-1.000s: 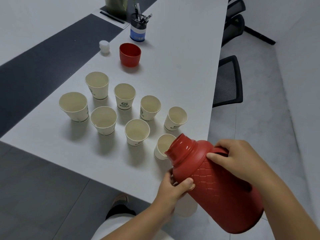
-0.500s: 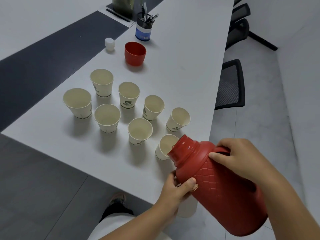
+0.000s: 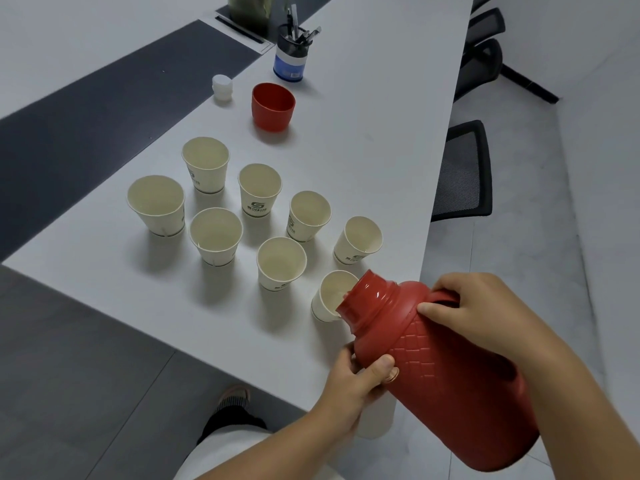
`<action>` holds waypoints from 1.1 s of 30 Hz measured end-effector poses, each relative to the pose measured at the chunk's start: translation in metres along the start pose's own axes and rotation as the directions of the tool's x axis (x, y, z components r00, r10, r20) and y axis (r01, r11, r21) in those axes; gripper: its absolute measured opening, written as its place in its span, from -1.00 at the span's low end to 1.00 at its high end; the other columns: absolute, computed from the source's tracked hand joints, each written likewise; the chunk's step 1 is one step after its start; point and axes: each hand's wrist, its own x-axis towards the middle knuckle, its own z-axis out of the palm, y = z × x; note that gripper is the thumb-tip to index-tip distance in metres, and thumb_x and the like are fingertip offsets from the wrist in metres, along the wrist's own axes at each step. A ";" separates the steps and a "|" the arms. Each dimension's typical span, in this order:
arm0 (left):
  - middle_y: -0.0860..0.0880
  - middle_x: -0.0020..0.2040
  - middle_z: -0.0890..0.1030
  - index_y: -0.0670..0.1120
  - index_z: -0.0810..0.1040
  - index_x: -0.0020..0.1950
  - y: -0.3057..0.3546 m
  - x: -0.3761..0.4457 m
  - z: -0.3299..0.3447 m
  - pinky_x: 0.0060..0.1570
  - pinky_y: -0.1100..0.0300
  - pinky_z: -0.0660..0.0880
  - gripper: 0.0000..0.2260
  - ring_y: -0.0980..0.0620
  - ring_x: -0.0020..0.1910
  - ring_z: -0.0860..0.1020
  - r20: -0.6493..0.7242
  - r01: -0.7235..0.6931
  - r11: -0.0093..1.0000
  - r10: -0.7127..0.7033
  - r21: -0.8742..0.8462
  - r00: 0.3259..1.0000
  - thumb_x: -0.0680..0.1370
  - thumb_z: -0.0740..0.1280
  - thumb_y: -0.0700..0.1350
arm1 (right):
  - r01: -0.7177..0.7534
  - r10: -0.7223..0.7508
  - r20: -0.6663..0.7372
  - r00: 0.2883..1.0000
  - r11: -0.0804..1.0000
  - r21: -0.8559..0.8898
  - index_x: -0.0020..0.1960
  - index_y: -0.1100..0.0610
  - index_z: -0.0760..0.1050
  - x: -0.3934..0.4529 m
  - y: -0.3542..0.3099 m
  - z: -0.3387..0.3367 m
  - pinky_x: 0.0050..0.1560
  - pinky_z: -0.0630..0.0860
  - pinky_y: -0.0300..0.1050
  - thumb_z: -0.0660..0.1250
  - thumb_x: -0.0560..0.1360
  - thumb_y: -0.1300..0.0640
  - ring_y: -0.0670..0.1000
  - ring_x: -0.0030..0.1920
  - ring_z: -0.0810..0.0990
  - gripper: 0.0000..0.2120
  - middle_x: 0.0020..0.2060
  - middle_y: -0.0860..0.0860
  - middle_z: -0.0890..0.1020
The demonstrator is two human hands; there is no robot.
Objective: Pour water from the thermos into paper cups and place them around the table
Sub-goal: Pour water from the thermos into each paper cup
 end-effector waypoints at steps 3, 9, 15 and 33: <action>-0.08 0.04 0.58 -0.07 0.41 0.10 0.000 0.001 0.000 -0.18 0.24 0.58 -0.56 0.09 -0.13 0.64 0.000 0.000 1.000 0.000 0.005 1.000 0.25 0.41 -0.09 | -0.002 0.002 -0.003 1.000 1.000 0.003 -0.20 0.15 0.57 0.000 0.000 0.000 -0.20 0.44 -0.06 0.36 0.39 0.02 -0.01 -0.24 0.53 -0.81 -0.29 0.04 0.62; -0.09 0.07 0.57 -0.07 0.41 0.10 -0.002 0.003 -0.001 -0.15 0.22 0.59 -0.55 0.06 -0.08 0.63 -0.006 0.006 1.000 -0.006 0.021 1.000 0.25 0.41 -0.09 | -0.001 0.001 -0.010 1.000 1.000 0.016 -0.21 0.15 0.57 0.000 0.002 0.000 -0.20 0.43 -0.07 0.36 0.38 0.03 0.00 -0.24 0.53 -0.83 -0.29 0.04 0.62; -0.10 0.05 0.56 -0.09 0.39 0.15 -0.001 0.003 -0.001 -0.14 0.21 0.59 -0.46 0.09 -0.13 0.62 0.003 0.005 0.999 -0.005 0.050 1.000 0.21 0.45 -0.07 | 0.013 -0.012 -0.012 1.000 1.000 0.029 -0.24 0.13 0.54 -0.002 0.005 0.001 -0.25 0.40 -0.15 0.35 0.39 0.02 -0.06 -0.27 0.51 -0.83 -0.34 -0.04 0.58; 0.40 0.12 0.48 0.29 0.24 0.21 0.048 0.002 0.007 0.08 0.54 0.37 -0.18 0.40 0.16 0.44 0.220 -0.370 0.669 0.302 0.645 0.928 0.03 0.54 0.06 | -0.001 0.165 -0.211 0.964 0.788 0.616 -0.28 -0.18 0.51 -0.069 0.048 0.014 -0.38 0.50 -0.19 0.45 0.32 0.31 -0.10 -0.42 0.55 -0.63 -0.38 -0.15 0.61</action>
